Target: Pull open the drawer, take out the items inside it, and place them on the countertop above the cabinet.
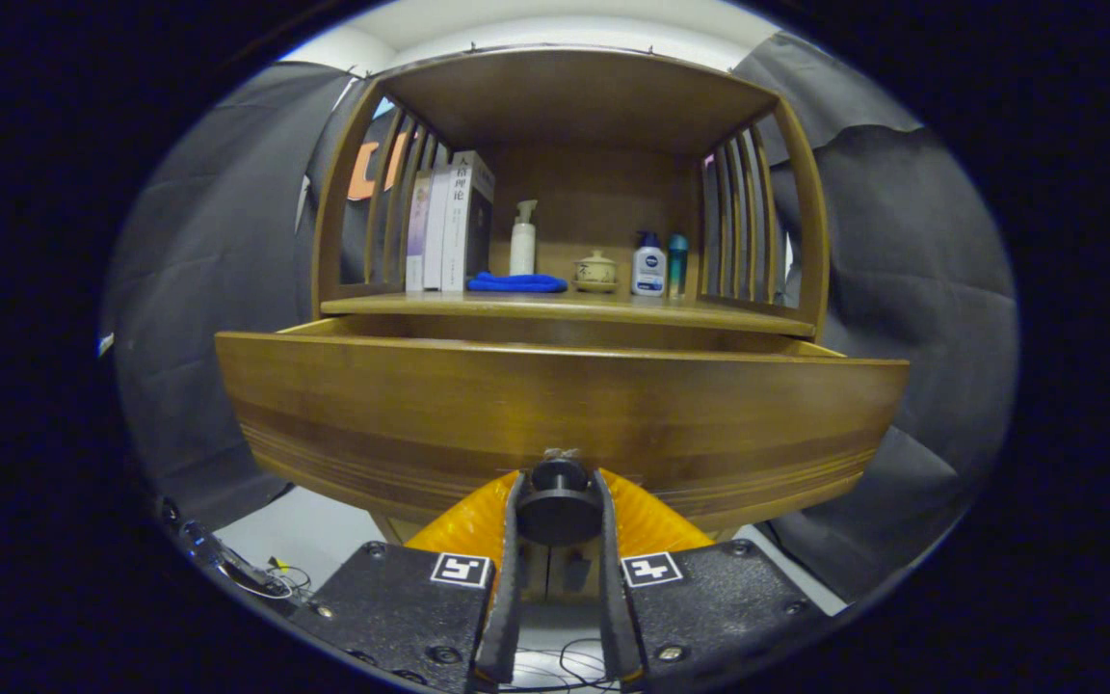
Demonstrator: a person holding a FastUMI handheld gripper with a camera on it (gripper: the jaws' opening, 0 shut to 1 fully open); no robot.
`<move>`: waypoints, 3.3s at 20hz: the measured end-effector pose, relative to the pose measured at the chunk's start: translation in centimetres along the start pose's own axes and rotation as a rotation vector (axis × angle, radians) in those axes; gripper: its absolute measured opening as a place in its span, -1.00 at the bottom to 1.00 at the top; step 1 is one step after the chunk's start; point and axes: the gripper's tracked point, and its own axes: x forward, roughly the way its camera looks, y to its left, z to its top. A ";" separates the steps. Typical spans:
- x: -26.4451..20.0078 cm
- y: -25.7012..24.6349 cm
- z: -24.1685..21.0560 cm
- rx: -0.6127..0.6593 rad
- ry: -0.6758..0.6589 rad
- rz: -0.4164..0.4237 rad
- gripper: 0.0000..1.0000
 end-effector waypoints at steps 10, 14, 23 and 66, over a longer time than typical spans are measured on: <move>-5.0 0.9 -2.3 0.048 0.036 0.041 -0.27; -5.0 0.8 -2.4 0.015 0.038 0.039 -0.14; -9.7 -1.1 4.3 0.057 -0.098 0.053 0.92; 7.4 1.6 1.3 0.078 0.931 0.063 0.86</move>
